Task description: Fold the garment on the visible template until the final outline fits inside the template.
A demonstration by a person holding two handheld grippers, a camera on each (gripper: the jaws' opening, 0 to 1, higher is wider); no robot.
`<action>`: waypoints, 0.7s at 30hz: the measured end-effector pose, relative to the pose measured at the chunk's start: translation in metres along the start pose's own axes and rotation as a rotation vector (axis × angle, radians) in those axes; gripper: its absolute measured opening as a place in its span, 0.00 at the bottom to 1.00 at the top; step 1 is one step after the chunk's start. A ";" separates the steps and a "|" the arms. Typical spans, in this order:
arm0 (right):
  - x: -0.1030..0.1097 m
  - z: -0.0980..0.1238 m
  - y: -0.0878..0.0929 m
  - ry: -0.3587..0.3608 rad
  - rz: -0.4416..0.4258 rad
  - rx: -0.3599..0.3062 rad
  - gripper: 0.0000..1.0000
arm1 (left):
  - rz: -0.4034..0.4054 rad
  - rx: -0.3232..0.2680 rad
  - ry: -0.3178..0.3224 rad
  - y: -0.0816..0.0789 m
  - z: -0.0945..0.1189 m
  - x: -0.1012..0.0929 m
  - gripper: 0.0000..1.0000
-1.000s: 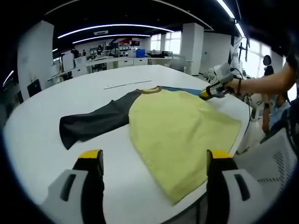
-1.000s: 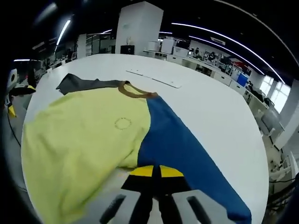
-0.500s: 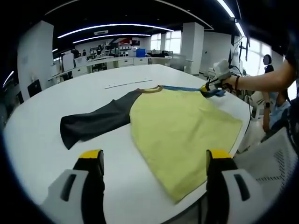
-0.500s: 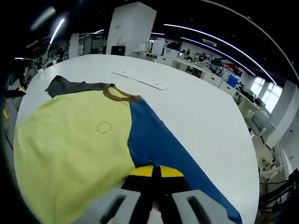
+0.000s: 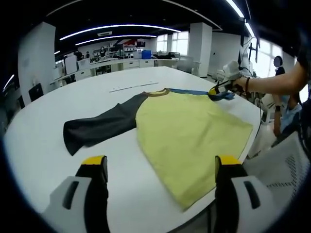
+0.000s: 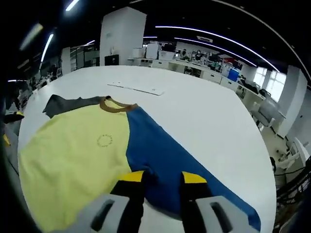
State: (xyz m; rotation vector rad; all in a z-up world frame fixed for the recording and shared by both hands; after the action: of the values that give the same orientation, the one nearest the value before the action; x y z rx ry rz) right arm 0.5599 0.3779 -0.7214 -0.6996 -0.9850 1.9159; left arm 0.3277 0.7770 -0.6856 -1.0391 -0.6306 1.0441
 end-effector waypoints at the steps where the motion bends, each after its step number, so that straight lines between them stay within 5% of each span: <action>1: -0.002 0.002 0.000 0.005 -0.003 -0.002 0.31 | -0.001 0.002 0.001 0.000 0.000 0.000 0.89; 21: -0.057 0.056 0.026 0.171 -0.123 0.019 0.46 | -0.026 -0.003 -0.001 -0.002 -0.003 0.005 0.90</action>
State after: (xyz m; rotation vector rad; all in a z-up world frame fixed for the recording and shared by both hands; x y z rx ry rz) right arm 0.5338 0.2987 -0.7078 -0.7602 -0.8813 1.7264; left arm 0.3331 0.7806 -0.6857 -1.0303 -0.6450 1.0211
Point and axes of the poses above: the point that each gripper's makers call its tool centre point, and the gripper's own axes: z roughly backward along the fingers, x roughly to its left, y roughly out of its underside, the point moved 3 cm from there along z, roughly backward along the fingers, and after that the axes turned 8 degrees about -x, right-handed, at the moved point
